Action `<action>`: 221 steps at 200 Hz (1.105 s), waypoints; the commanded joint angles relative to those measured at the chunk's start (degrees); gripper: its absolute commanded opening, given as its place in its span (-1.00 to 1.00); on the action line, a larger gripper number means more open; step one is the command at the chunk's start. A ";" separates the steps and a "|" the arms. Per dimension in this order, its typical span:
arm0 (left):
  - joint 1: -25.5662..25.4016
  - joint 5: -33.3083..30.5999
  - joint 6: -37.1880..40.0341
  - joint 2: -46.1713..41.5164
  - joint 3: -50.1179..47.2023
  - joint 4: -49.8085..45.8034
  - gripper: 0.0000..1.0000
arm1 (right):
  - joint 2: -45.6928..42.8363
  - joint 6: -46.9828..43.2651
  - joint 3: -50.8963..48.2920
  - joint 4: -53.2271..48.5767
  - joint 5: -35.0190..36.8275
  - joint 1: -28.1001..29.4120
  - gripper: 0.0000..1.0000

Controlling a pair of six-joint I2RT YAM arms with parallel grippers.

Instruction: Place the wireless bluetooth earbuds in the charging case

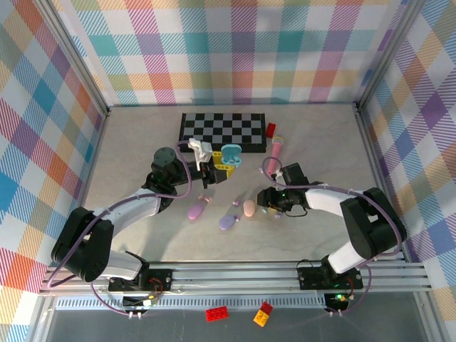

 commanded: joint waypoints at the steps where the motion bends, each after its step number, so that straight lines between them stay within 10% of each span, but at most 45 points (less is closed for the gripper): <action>1: 0.57 1.78 -0.97 -0.18 -0.79 3.89 -0.33 | -1.50 1.13 -1.42 -5.00 0.46 0.58 -0.04; 63: 1.51 0.44 -1.02 -1.25 -1.99 4.20 -0.33 | -6.22 -3.42 2.10 -11.44 8.22 1.99 -0.02; 106: 4.95 -2.44 -1.72 -2.26 -3.92 5.97 -0.34 | -7.48 -5.85 8.45 -22.23 26.74 10.20 -0.03; 150: 10.18 -5.39 -5.01 -2.20 -5.87 10.65 -0.34 | -1.01 -4.08 14.42 -30.98 47.76 21.91 -0.08; 221: 14.19 -5.84 -11.49 -0.51 -6.66 18.52 -0.35 | 14.09 -3.39 24.51 -40.79 60.30 30.81 -0.20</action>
